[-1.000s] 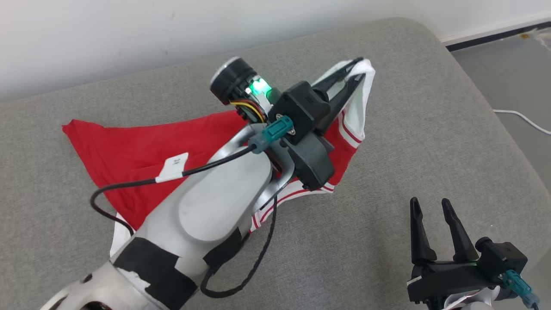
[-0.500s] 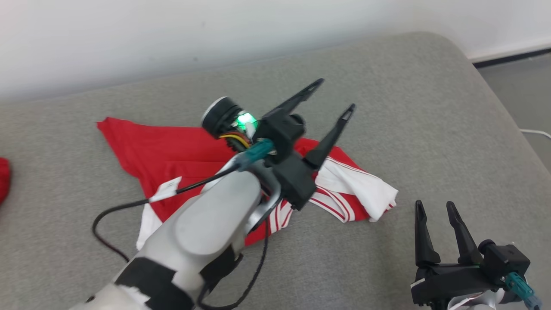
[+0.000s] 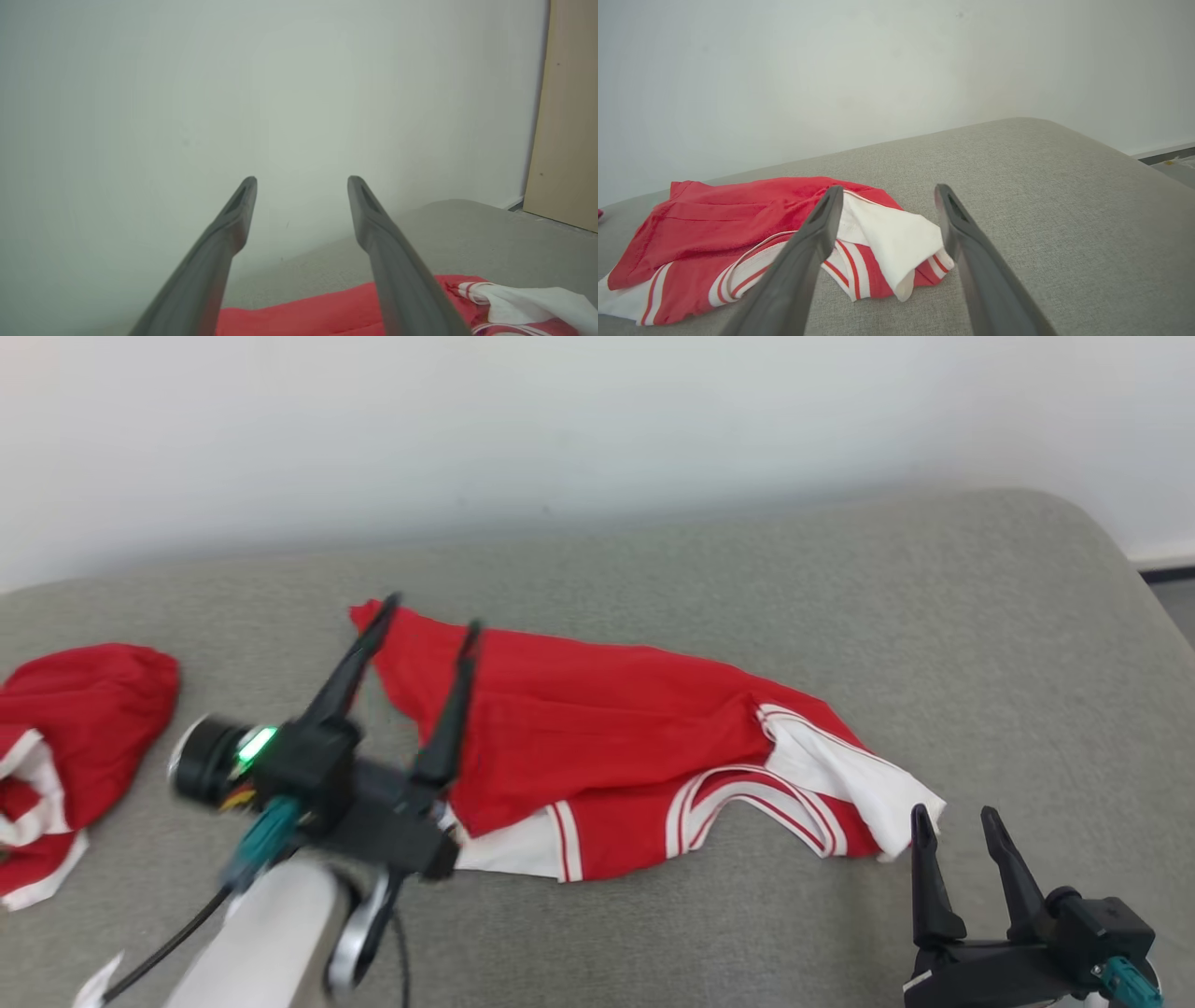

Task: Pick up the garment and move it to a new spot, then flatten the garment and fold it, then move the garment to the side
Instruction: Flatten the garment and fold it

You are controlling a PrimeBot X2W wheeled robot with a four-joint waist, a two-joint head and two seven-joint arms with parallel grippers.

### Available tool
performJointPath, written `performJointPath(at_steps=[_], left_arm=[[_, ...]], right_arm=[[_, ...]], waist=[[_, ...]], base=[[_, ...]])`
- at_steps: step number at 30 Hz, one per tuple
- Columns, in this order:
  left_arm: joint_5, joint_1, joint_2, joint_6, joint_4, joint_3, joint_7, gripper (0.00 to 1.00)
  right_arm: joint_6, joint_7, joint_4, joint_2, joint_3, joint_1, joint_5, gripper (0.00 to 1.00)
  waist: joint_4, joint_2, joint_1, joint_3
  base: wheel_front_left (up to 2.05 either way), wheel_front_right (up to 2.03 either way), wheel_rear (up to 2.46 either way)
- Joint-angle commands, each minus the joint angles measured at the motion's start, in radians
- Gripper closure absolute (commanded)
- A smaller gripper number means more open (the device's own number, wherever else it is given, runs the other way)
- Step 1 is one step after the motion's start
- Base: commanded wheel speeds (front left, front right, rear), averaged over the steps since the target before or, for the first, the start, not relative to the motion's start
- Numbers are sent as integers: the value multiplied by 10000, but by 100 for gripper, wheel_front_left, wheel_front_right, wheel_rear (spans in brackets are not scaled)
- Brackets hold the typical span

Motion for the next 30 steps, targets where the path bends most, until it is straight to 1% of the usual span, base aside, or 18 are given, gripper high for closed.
performJointPath(at_steps=[1,4,7,11,14,18,23,26,30], left_arm=[[87,354,89,56,-164,160,-33,0],[182,1347,322,218,-690,849,-34,0],[281,2368,407,363,-1171,1498,-34,0],[406,3664,288,500,-1603,2216,-35,0],[514,4411,63,527,-1747,2550,-35,0],[610,4967,-185,363,-1745,2852,-35,0],[820,5100,-465,122,-1579,3120,-35,0],[911,4959,-618,-81,-1424,3173,-35,0],[1086,4312,-793,-449,-1225,3123,-35,0]], right_arm=[[-23,-4,2,-5,-13,110,-101,0],[-23,-4,-6,-1,-2,207,-131,0],[-23,-4,5,-3,-33,295,-133,0],[-23,-4,12,-3,-40,409,-147,0],[-23,-4,-2,-3,-78,453,-159,0],[-23,-4,-36,-3,-72,469,-184,0],[-23,-4,-33,-3,-45,388,-183,0],[-23,-4,9,-3,27,317,-164,0],[-23,-4,16,-3,89,211,-130,0]], waist=[[377,1,0,-329],[555,1,0,-442],[700,1,0,-570],[857,1,0,-681],[977,1,0,-679],[1101,1,0,-611],[1137,1,0,-528],[1053,1,0,-483],[839,1,0,-356]], base=[[0,0,0],[0,0,0],[0,0,0],[0,0,0],[0,0,0],[0,0,0],[0,0,0],[0,0,0],[0,0,0]])
